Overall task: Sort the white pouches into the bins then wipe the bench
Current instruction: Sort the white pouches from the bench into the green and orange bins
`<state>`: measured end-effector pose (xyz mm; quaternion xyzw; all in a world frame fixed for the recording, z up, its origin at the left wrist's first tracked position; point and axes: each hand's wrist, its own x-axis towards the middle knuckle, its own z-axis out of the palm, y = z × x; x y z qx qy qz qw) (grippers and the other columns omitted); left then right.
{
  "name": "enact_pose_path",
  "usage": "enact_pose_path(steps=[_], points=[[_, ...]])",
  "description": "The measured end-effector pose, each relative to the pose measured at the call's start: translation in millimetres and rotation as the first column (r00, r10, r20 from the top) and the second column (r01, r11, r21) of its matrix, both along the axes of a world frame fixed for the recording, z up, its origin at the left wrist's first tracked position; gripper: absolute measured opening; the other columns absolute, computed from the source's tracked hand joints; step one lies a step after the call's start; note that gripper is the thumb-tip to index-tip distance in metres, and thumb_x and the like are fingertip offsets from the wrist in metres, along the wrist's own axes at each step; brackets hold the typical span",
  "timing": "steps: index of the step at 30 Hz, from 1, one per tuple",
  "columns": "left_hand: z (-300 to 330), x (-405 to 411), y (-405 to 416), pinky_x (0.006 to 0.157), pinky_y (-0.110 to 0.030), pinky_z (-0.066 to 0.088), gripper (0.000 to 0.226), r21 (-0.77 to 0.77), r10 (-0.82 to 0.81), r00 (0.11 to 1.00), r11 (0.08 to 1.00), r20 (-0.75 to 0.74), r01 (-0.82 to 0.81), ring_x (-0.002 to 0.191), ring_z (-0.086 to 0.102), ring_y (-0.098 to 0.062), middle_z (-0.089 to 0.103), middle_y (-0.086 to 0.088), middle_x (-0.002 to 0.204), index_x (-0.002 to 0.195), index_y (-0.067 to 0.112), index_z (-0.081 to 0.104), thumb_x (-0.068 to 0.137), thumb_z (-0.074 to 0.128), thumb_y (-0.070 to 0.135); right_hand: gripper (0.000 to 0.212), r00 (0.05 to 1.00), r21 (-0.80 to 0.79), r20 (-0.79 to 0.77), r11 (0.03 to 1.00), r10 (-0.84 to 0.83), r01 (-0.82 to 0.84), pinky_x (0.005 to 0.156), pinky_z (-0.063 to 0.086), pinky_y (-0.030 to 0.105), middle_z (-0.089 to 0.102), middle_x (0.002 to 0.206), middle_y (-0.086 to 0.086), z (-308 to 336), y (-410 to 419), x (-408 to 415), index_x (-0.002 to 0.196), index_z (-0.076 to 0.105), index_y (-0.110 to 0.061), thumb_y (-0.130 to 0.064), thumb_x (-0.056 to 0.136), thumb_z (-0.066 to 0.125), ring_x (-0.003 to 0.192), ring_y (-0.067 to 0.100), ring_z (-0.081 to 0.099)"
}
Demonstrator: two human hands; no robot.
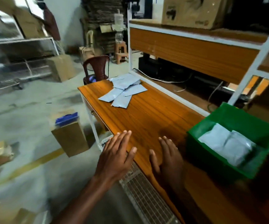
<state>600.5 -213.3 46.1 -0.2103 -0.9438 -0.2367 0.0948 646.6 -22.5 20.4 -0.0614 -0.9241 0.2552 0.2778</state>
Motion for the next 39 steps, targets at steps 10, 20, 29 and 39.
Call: enact_pose_path(steps=[10, 20, 29, 39], points=[[5.3, -148.8, -83.4, 0.121, -0.039, 0.012, 0.065, 0.028, 0.064, 0.997, 0.998, -0.034, -0.063, 0.149, 0.006, -0.009, 0.018, 0.009, 0.163, 0.156, 0.033, 0.017, 0.098, 0.017, 0.063, 0.071, 0.993, 0.015, 0.101, 0.998, 0.063, -0.065, 0.111, 0.037, 0.054, 0.046, 0.152, 0.013, 11.0, -76.5, -177.7, 0.147, 0.046, -0.017, -0.063, 0.095, 0.032, 0.141, 0.034, 0.044], [-4.1, -373.5, -104.6, 0.121, -0.035, 0.003, 0.064, -0.014, 0.02, 0.999, 1.0, -0.027, -0.02, 0.152, 0.007, -0.013, 0.014, 0.007, 0.165, 0.156, 0.033, 0.013, 0.099, 0.02, 0.061, 0.073, 0.996, -0.02, 0.089, 1.0, -0.005, 0.007, 0.12, 0.026, 0.052, 0.03, 0.163, 0.008, 5.3, -109.4, -396.9, 0.152, 0.036, -0.023, -0.068, 0.095, 0.027, 0.15, 0.029, 0.026], [-0.9, -568.8, -105.9, 0.119, -0.033, -0.003, 0.071, -0.107, -0.131, 0.991, 0.985, 0.041, 0.135, 0.153, 0.003, -0.015, 0.007, 0.006, 0.166, 0.157, 0.032, 0.007, 0.095, 0.014, 0.066, 0.079, 0.941, 0.019, 0.249, 0.972, -0.23, 0.233, 0.122, 0.014, 0.05, 0.008, 0.169, 0.001, -10.9, -125.3, -551.1, 0.158, 0.018, -0.032, -0.076, 0.093, 0.019, 0.155, 0.026, 0.01], [-31.1, -752.4, -89.9, 0.123, -0.046, 0.012, 0.072, -0.166, -0.483, 0.872, 0.856, 0.081, 0.489, 0.152, 0.009, -0.022, 0.014, 0.0, 0.165, 0.156, 0.031, 0.012, 0.094, 0.008, 0.066, 0.074, 0.809, 0.105, 0.248, 0.845, -0.533, 0.524, 0.119, 0.022, 0.058, 0.021, 0.166, 0.009, -35.6, -131.9, -669.1, 0.155, 0.03, -0.024, -0.068, 0.096, 0.03, 0.153, 0.032, 0.018]])
